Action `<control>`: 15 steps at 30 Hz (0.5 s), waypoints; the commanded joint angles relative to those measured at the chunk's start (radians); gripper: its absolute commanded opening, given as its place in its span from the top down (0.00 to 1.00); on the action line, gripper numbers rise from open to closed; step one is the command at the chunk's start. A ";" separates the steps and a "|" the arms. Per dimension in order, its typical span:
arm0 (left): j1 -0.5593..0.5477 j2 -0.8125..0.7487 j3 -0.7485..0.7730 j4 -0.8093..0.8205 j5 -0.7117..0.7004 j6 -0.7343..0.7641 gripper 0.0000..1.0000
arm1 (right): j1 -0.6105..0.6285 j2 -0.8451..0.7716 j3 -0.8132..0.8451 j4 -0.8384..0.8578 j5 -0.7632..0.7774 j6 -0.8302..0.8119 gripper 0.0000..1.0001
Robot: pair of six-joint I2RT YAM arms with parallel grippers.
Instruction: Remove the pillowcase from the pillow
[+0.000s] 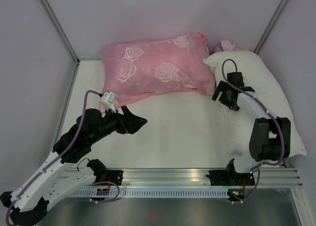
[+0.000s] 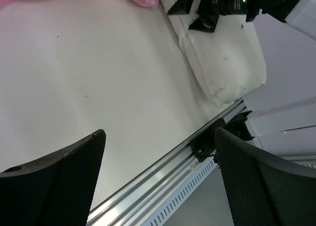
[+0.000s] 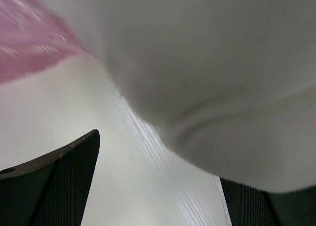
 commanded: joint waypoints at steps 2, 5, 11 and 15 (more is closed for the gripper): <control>-0.002 -0.030 -0.026 -0.013 0.029 -0.024 0.06 | -0.001 0.132 0.235 0.092 -0.093 -0.087 0.02; -0.002 -0.034 -0.020 -0.058 -0.021 -0.012 0.05 | 0.017 0.021 0.222 0.108 -0.183 -0.069 0.02; -0.002 -0.025 -0.051 -0.082 -0.143 -0.055 0.04 | 0.159 -0.251 0.040 0.232 -0.342 0.008 0.02; -0.002 -0.039 -0.114 -0.040 -0.088 -0.079 0.05 | 0.175 -0.202 -0.019 0.299 -0.460 0.056 0.02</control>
